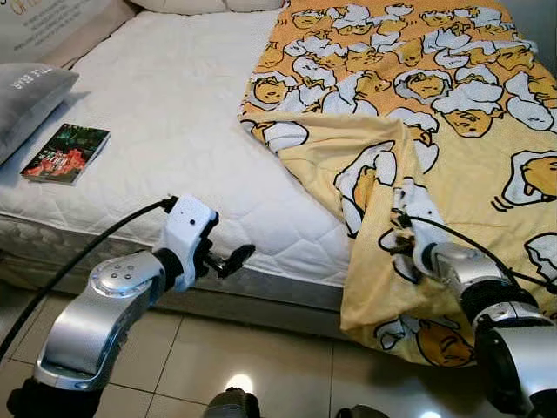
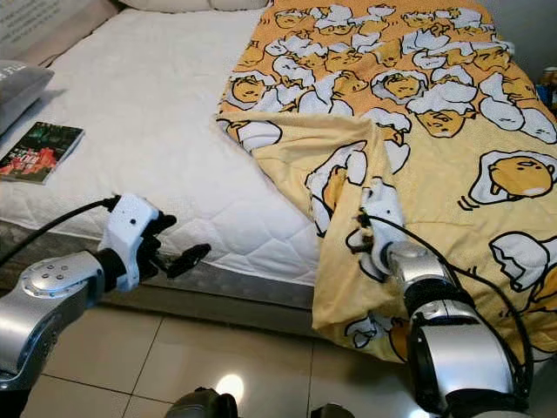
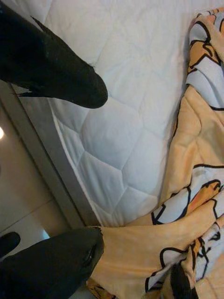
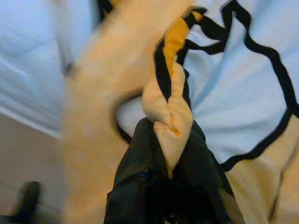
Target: Clean up the room
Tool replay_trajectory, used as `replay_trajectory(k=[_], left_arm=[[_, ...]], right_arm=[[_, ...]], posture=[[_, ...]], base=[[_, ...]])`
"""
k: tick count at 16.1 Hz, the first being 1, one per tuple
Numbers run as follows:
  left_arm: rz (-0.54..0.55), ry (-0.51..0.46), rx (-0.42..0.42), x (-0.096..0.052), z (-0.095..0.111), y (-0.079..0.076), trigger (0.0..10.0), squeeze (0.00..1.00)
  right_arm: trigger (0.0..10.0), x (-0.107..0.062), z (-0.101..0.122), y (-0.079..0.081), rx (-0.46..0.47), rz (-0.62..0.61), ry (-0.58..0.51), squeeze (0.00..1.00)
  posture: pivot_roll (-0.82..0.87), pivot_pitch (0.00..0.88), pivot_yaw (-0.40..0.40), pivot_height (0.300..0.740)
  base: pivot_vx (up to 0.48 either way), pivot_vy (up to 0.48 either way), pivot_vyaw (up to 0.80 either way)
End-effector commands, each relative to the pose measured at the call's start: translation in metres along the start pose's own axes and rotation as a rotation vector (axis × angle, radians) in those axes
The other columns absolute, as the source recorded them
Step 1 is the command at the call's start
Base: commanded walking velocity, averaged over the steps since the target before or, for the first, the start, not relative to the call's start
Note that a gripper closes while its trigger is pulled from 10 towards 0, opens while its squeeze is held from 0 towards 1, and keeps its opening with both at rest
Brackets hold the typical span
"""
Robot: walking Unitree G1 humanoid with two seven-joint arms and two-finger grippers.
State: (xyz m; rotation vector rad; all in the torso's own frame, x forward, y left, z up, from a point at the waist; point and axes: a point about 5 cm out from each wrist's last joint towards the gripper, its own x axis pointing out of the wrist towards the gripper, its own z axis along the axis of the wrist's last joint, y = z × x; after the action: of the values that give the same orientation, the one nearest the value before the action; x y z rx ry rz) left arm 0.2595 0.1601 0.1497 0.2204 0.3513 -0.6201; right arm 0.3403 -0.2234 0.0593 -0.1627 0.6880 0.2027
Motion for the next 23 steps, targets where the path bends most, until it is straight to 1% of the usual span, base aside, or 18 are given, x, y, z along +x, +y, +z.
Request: replay_trajectory(k=[1,2,3,4,5,6,7,8,10,12,13,14,15,18,19,20,22,23], left_arm=[[0.028,-0.001,-0.008,0.0,-0.001,0.005,10.0,0.0],[0.032,-0.004,-0.01,0.0,-0.001,0.006,10.0,0.0],[0.045,-0.01,-0.015,-0.001,-0.001,0.007,10.0,0.0],[0.071,-0.017,-0.02,-0.003,0.0,0.012,10.0,0.0],[0.089,-0.02,-0.02,-0.005,0.0,0.016,10.0,0.0],[0.139,-0.021,-0.017,-0.011,-0.001,0.028,10.0,0.0],[0.206,-0.024,-0.001,-0.019,0.0,0.044,10.0,0.0],[0.231,-0.027,0.002,-0.022,0.001,0.05,10.0,0.0],[0.313,-0.029,0.02,-0.035,0.002,0.07,10.0,0.0],[0.38,-0.022,0.029,-0.048,-0.002,0.081,10.0,0.0],[0.389,-0.021,0.032,-0.05,-0.003,0.082,10.0,0.0],[0.393,-0.021,0.032,-0.05,-0.004,0.082,10.0,0.0],[0.396,-0.025,0.031,-0.05,-0.005,0.082,10.0,0.0],[0.391,-0.033,0.028,-0.047,-0.006,0.077,10.0,0.0],[0.386,-0.032,0.03,-0.046,-0.006,0.076,10.0,0.0],[0.374,-0.03,0.033,-0.043,-0.007,0.075,10.0,0.0],[0.356,-0.028,0.041,-0.039,-0.007,0.072,10.0,0.0],[0.345,-0.028,0.043,-0.036,-0.007,0.071,10.0,0.0]], right_arm=[[0.0,0.001,0.012,0.019,0.051,0.154,-0.074,0.0],[0.0,0.0,0.016,0.026,0.061,0.21,-0.094,0.0],[0.0,-0.002,0.023,0.041,0.066,0.314,-0.121,0.0],[0.0,-0.005,0.03,0.064,0.05,0.435,-0.14,0.0],[0.0,-0.007,0.034,0.076,0.039,0.492,-0.15,0.0],[0.0,-0.009,0.04,0.104,0.021,0.595,-0.166,0.0],[0.0,-0.01,0.046,0.138,-0.007,0.696,-0.181,0.0],[0.0,-0.009,0.048,0.15,-0.02,0.726,-0.182,0.0],[0.0,-0.014,0.054,0.196,-0.083,0.852,-0.182,0.0],[0.0,-0.032,0.063,0.242,-0.147,1.0,-0.204,0.0],[0.0,-0.038,0.067,0.254,-0.152,1.057,-0.23,0.0],[0.0,-0.042,0.071,0.261,-0.154,1.087,-0.252,0.0],[10.0,-0.05,0.075,0.273,-0.151,1.151,-0.297,0.0],[10.0,-0.065,0.072,0.285,-0.16,1.28,-0.321,0.0],[10.0,-0.068,0.069,0.286,-0.153,1.317,-0.314,0.13],[10.0,-0.072,0.065,0.288,-0.155,1.35,-0.304,1.0],[10.0,-0.071,0.059,0.286,-0.177,1.345,-0.289,1.0],[10.0,-0.069,0.056,0.283,-0.212,1.307,-0.297,1.0]], posture=[[0.11,0.022,0.056,0.74],[0.1,0.019,0.055,0.74],[0.1,0.01,0.054,0.74],[0.1,0.002,0.052,0.74],[0.1,0.0,0.049,0.74],[0.1,0.0,0.041,0.74],[0.1,0.0,0.03,0.74],[0.1,0.0,0.024,0.74],[0.12,0.0,-0.007,0.74],[0.13,0.0,-0.028,0.74],[0.13,0.0,-0.034,0.74],[0.13,0.0,-0.037,0.74],[0.13,0.0,-0.043,0.74],[0.13,0.0,-0.044,0.74],[0.13,0.0,-0.04,0.74],[0.12,0.0,-0.037,0.74],[0.11,0.0,-0.032,0.74],[0.1,0.0,-0.027,0.74]], base=[[0.0,0.0,0.0],[0.0,0.0,0.0],[0.0,0.0,0.0],[0.0,0.0,0.0],[0.0,0.0,0.0],[0.0,0.0,0.0],[0.0,0.0,0.0],[0.0,0.0,0.0],[0.0,0.0,0.0],[0.0,0.0,0.0],[0.0,0.0,0.0],[0.0,0.0,0.0],[0.0,0.0,0.0],[0.0,0.0,0.0],[0.0,0.0,0.0],[0.0,0.0,0.0],[0.0,0.0,0.0],[0.0,0.0,0.0]])
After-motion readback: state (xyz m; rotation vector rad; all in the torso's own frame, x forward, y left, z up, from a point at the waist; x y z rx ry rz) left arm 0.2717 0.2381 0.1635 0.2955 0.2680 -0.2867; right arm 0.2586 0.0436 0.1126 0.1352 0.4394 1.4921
